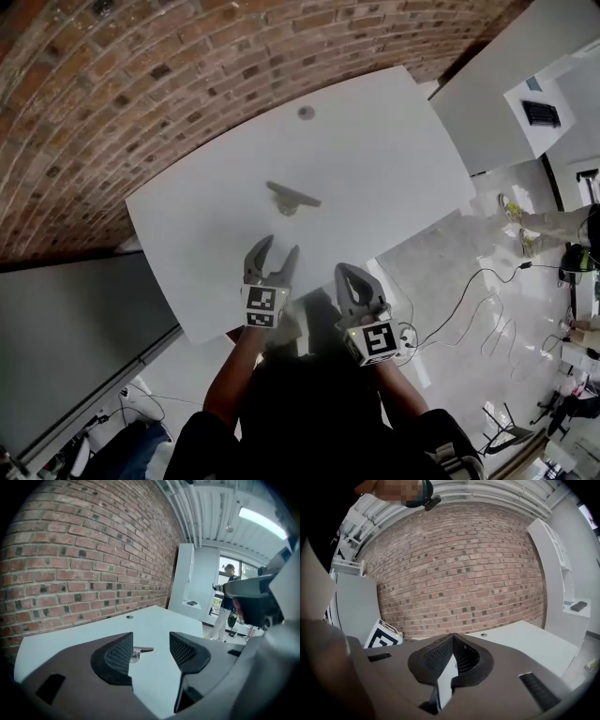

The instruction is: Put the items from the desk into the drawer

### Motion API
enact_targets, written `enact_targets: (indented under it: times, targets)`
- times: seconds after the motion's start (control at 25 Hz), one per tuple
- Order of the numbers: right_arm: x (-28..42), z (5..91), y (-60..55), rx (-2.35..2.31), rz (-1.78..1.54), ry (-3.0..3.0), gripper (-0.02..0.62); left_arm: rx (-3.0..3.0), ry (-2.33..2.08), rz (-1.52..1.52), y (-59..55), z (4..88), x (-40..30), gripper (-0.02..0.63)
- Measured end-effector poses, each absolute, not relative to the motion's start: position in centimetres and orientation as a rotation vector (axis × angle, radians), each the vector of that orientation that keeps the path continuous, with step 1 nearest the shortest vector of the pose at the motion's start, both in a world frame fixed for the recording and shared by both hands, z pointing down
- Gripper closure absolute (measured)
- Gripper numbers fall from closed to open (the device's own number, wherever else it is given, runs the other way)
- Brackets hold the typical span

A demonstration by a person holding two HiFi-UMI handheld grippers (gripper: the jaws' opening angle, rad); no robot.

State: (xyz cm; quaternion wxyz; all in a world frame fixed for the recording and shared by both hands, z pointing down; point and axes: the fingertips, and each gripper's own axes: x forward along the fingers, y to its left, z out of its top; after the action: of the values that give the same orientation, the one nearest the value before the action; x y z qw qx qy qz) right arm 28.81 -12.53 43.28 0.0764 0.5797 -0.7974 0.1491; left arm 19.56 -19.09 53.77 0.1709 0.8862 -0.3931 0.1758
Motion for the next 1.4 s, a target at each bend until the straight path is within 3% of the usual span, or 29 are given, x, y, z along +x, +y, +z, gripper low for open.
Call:
enact_targets:
  times: [0.8, 1.4]
  targets:
    - [32.6, 48.3, -16.6, 1.708, 0.603, -2.317, 0.598, 2.399, -1.037, 0.901, -26.6, 69.9, 22.1, 0.321]
    - [34.4, 50.4, -16.6, 1.71, 0.629, -2.262, 0.597, 2.35, -1.049, 0.918, -28.8, 73.5, 22.7, 0.314]
